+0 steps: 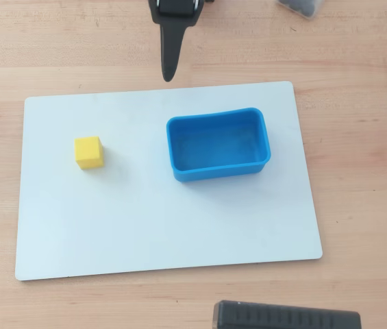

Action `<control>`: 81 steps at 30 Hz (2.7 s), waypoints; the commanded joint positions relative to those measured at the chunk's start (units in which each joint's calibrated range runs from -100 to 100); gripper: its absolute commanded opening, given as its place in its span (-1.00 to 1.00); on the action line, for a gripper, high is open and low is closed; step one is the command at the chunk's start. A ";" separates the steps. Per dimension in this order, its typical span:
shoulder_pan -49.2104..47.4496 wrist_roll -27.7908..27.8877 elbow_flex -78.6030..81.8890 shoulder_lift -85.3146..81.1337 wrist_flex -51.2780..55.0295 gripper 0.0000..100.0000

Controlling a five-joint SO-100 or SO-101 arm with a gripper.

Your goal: Pick up yellow cube and drop it in the blue rectangular bin

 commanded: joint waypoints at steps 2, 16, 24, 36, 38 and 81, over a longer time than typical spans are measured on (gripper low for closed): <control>4.11 2.98 -13.04 6.54 0.56 -1.00; 11.15 7.57 -54.59 52.71 10.88 -1.00; 14.23 10.21 -70.95 71.57 17.49 -1.00; 13.98 15.24 -91.32 91.91 18.56 -1.00; 14.75 15.87 -96.77 96.74 19.47 -1.00; 16.89 12.99 -110.50 119.59 24.76 -0.55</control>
